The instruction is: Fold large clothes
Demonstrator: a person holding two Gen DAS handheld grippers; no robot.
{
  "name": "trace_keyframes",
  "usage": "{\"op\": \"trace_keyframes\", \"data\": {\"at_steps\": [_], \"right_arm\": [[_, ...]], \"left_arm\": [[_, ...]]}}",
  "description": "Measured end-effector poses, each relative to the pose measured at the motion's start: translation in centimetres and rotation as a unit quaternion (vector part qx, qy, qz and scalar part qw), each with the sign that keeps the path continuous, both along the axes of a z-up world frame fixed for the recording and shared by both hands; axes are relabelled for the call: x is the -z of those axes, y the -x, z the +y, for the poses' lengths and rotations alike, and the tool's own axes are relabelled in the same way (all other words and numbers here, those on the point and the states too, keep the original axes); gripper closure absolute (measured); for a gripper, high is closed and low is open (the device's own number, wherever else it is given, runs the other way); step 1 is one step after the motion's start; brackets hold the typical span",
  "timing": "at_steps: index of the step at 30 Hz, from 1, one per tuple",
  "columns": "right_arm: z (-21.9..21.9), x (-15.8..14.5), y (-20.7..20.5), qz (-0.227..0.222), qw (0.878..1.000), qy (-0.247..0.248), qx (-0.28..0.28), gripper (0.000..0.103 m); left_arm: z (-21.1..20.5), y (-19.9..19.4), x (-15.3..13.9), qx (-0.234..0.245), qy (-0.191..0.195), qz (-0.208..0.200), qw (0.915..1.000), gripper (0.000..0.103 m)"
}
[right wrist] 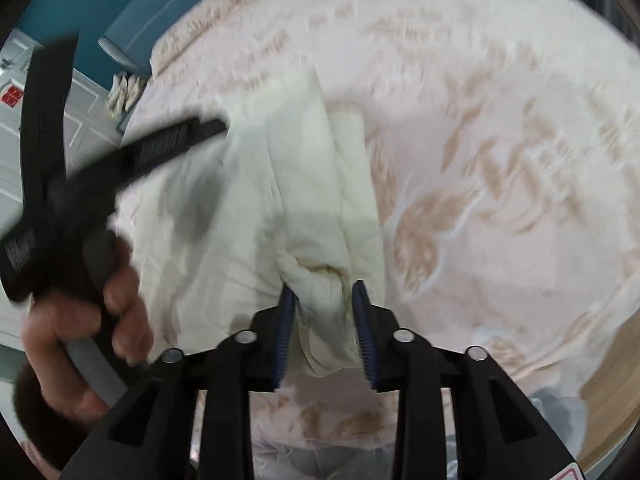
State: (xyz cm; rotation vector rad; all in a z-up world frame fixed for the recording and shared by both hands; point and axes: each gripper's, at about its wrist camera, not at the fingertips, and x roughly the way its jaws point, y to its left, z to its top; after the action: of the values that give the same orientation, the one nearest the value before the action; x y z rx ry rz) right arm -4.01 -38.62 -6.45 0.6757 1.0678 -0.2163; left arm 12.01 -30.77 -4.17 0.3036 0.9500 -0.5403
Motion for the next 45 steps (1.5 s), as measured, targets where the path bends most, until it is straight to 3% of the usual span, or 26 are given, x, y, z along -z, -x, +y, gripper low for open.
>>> {"op": "trace_keyframes", "data": {"at_steps": [2,3,5,8,12,17,20,26,30,33,34,36,41,45], "right_arm": [[-0.3,-1.3,-0.1,-0.01,1.0,0.019,0.0,0.053],[-0.3,-1.7,-0.4,-0.013,0.999,0.03,0.001,0.05],[-0.2,-1.6,-1.3,-0.014,0.999,0.043,0.0,0.042],[-0.8,0.3,-2.3,0.002,0.999,0.047,0.002,0.041],[0.1,2.1,-3.5,0.012,0.999,0.052,0.004,0.038],[-0.1,3.5,-3.7,0.015,0.998,0.06,0.019,0.019],[-0.9,4.4,-3.5,0.011,0.999,0.04,0.035,0.012],[-1.7,6.5,-3.3,0.005,0.998,-0.04,0.055,0.012],[-2.0,8.3,-3.4,-0.01,0.992,-0.105,0.07,0.011],[-2.1,9.2,-3.6,-0.014,0.988,-0.133,0.078,0.008],[-2.0,9.1,-3.8,-0.013,0.988,-0.131,0.075,0.008],[-1.5,8.5,-4.4,-0.02,0.989,-0.137,0.054,0.025],[-0.1,5.3,-5.4,-0.011,0.996,-0.086,0.016,0.06],[1.5,2.1,-5.6,-0.033,0.998,-0.052,-0.013,0.07]], "left_arm": [[2.2,0.7,-1.4,-0.017,0.0,-0.012,0.9998,0.045],[3.0,0.9,-1.8,-0.023,-0.002,-0.015,0.9996,0.043],[5.3,1.2,-2.7,-0.047,-0.003,-0.012,0.9988,0.03],[8.6,1.2,-3.3,-0.078,0.002,0.004,0.9969,0.021],[12.7,0.8,-3.1,-0.112,0.011,0.033,0.9931,0.019],[16.3,-0.2,-0.9,-0.147,0.035,0.09,0.9844,0.018],[17.6,-0.8,0.6,-0.16,0.055,0.123,0.9779,0.018],[18.9,-1.2,3.7,-0.165,0.127,0.186,0.9602,0.011],[18.6,-1.4,5.2,-0.156,0.152,0.203,0.9546,0.005],[18.5,-1.6,6.8,-0.151,0.19,0.234,0.9416,0.005],[18.5,-1.7,7.3,-0.153,0.197,0.246,0.9368,0.005],[18.4,-1.7,7.0,-0.148,0.194,0.248,0.9374,0.008],[17.4,-1.0,3.5,-0.104,0.16,0.213,0.9583,0.044],[17.0,0.0,-0.7,-0.068,0.146,0.154,0.9748,0.053]]}}
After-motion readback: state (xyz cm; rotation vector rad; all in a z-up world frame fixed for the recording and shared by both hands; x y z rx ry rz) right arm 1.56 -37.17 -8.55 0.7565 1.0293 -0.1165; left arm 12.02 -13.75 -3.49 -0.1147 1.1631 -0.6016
